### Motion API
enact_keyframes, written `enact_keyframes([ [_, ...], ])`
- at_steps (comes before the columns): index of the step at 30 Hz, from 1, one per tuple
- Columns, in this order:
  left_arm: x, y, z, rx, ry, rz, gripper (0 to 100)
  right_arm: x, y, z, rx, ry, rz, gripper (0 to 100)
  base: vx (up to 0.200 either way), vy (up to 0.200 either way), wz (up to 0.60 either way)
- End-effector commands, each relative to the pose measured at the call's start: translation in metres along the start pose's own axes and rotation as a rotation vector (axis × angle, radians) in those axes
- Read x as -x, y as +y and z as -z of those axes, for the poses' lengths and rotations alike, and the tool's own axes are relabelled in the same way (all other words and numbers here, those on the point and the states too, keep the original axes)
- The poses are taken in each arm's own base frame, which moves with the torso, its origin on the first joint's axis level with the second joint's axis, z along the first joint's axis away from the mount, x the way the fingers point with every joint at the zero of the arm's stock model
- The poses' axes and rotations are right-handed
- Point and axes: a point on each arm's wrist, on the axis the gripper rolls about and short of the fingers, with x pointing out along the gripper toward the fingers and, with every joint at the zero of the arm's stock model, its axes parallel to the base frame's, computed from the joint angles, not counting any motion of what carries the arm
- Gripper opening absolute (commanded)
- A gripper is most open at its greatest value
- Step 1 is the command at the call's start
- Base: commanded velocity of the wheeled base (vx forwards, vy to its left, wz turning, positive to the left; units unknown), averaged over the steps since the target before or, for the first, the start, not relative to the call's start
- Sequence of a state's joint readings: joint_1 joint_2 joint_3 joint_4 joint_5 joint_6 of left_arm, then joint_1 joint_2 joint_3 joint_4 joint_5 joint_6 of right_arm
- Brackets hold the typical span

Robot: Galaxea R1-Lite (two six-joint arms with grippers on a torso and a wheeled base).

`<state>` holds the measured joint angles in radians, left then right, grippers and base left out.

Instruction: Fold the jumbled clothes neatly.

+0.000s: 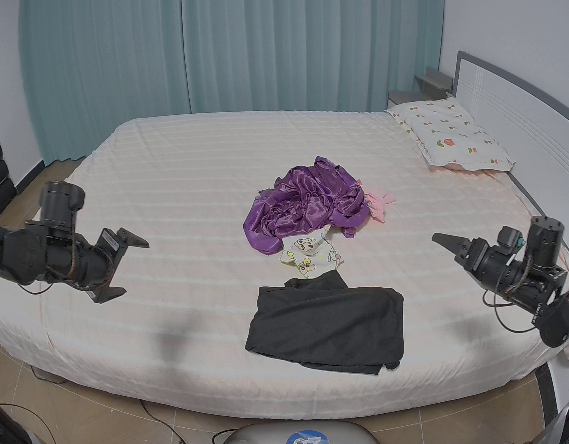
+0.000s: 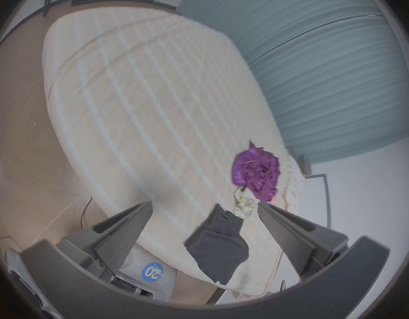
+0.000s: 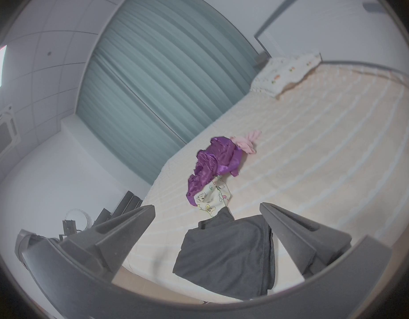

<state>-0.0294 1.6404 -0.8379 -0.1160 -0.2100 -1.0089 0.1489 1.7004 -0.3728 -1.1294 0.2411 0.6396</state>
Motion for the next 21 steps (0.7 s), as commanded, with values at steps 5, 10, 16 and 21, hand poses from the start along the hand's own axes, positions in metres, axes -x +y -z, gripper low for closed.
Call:
enact_keyframes([
  [5,0.200,0.049,0.082,-0.332,-0.382,0.429,100,0.171,0.053,-0.005,0.239,-0.226,-0.105,100,0.000,0.000,0.00],
  [10,0.223,0.084,0.106,-0.426,-0.531,0.461,100,0.224,0.061,0.010,0.313,-0.208,-0.113,100,0.000,0.000,0.00],
  [16,0.240,0.122,0.133,-0.612,-0.616,0.427,100,0.265,0.057,0.032,0.424,-0.166,-0.121,100,0.000,0.000,0.00],
  [21,0.245,0.141,0.146,-0.718,-0.668,0.394,100,0.279,0.053,0.044,0.543,-0.196,-0.113,100,0.000,0.000,0.00],
])
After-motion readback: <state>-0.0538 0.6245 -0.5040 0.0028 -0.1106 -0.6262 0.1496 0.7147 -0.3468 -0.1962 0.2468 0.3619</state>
